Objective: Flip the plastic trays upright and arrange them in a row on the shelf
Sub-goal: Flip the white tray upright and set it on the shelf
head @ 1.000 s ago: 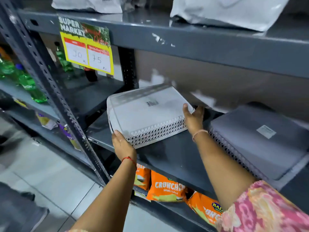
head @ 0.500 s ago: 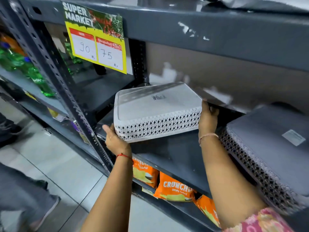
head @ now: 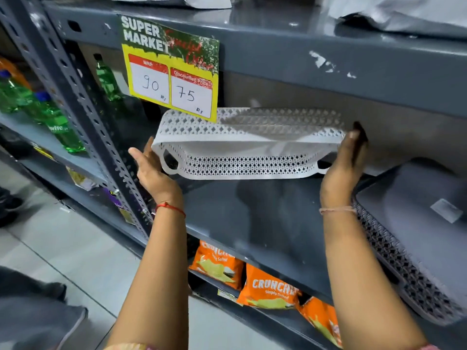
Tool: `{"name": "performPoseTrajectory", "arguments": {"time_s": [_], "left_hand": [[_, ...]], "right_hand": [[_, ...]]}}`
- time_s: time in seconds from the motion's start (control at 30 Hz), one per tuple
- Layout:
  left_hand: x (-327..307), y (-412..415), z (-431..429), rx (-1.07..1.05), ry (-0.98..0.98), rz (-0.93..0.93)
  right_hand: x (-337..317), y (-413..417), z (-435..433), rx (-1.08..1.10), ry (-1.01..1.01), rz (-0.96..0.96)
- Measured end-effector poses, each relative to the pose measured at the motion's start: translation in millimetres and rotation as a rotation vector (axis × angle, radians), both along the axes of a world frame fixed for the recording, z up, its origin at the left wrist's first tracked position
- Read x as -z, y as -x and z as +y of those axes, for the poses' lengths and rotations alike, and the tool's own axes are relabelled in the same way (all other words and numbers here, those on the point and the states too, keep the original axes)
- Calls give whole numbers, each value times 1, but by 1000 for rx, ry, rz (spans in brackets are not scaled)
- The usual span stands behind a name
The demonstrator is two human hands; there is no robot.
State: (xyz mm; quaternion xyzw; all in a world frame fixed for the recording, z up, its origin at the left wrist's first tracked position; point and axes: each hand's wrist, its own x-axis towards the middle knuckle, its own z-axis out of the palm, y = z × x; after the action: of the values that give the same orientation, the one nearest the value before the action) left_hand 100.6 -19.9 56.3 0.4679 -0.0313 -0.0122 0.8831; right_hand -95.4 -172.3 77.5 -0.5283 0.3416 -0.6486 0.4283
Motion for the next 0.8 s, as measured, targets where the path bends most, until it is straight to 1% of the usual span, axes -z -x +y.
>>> {"name": "performPoseTrajectory", "arguments": {"time_s": [0.1,0.17,0.23,0.27,0.33,0.4,0.5,0.53,0.57,0.6,0.63,0.67,0.73,0.8], "left_hand": [[24,-1,-12,92,-118,86],[34,1,-15,129,-145,135],[40,1,-18,161,-131,157],[43,-1,-19,168,-121,146],[45,-9,-23,176,-182,107],[34,-20,-28,167,-235,91],[15,-41,-32,239,-201,83],[6,-44,-33,272,-208,65],[-2,-45,-33,294,-234,49],[-5,-48,-34,340,-273,19],[-6,-49,-37,377,-332,-4],[-6,-52,-41,392,-396,-24],[-6,-52,-46,480,-375,-53],[-9,-57,-40,541,-410,-53]], "right_hand": [[33,2,-10,-26,-35,92],[51,5,-14,-108,-95,130],[62,6,-16,-155,-150,194],[65,7,-15,-165,-167,215],[63,8,-15,-169,-168,238],[47,4,-17,-138,-119,243],[21,-5,-30,-56,-31,237],[16,-7,-37,-29,-47,270],[13,-9,-46,-8,-64,352],[11,-9,-55,-14,-86,476],[11,-8,-61,-43,-119,581],[12,-7,-65,-87,-160,639],[17,-4,-69,-132,-194,690],[22,-2,-66,-160,-231,649]]}}
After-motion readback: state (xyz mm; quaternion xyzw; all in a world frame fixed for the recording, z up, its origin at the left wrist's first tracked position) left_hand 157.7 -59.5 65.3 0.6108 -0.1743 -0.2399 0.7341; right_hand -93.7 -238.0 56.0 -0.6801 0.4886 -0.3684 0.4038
